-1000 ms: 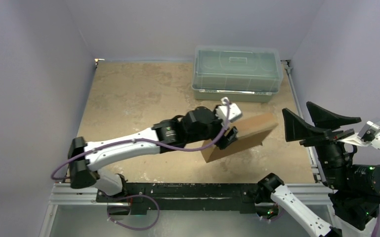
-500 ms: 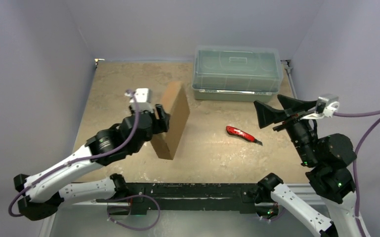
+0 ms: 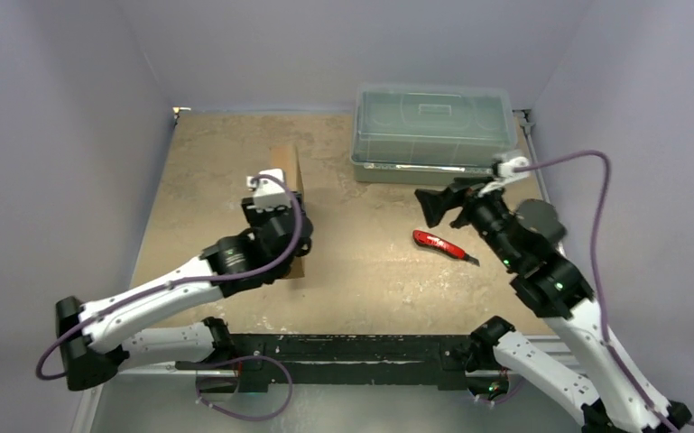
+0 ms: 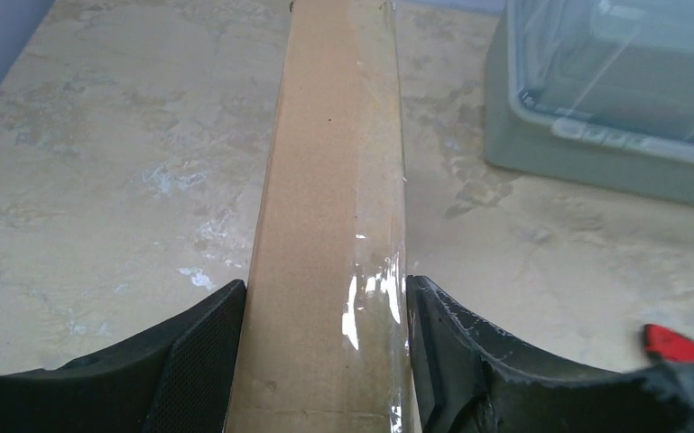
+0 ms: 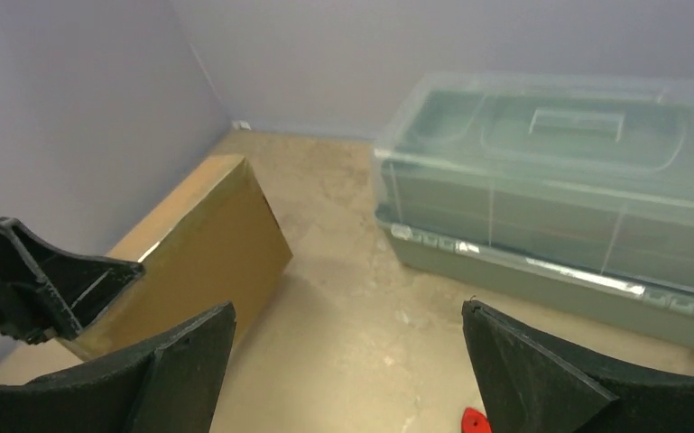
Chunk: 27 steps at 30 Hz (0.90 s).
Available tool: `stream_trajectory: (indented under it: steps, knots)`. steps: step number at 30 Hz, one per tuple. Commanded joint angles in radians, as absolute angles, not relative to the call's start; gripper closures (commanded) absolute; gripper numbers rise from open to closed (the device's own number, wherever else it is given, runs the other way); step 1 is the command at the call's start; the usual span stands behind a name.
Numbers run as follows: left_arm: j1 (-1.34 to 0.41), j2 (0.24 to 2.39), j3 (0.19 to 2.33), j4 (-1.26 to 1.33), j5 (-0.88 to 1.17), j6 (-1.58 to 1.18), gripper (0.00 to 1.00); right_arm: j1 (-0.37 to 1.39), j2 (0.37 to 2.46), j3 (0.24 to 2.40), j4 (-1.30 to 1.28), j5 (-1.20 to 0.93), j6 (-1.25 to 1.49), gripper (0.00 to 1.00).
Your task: Unpack the express box
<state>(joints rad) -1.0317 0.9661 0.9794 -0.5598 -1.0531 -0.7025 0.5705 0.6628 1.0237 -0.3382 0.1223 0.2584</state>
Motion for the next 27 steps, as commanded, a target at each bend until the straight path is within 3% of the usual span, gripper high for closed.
stream_trajectory:
  steps: [1, 6, 12, 21, 27]
  knots:
    - [-1.034, 1.095, 0.921, -0.413, -1.163, -0.682, 0.99, 0.575, 0.824, 0.898, -0.286, 0.078, 0.211, 0.01]
    - [-1.034, 1.13, 0.861, -0.338, -1.12, -0.738, 0.99, 0.572, 1.008, 0.87, -0.297, 0.146, 0.292, 0.01]
    - [-1.034, 1.135, 0.799, -0.338, -1.038, -0.842, 0.86, 0.573, 1.128, 0.844, -0.331, 0.171, 0.312, 0.01]
    - [-1.034, 1.069, 0.828, -0.405, -0.957, -0.829, 0.33, 0.554, 1.247, 0.88, -0.496, 0.573, 0.705, 0.01]
    - [-1.034, 0.995, 0.867, -0.426, -0.907, -0.768, 0.09, 0.386, 1.268, 0.829, -0.402, 0.456, 0.682, 0.01]
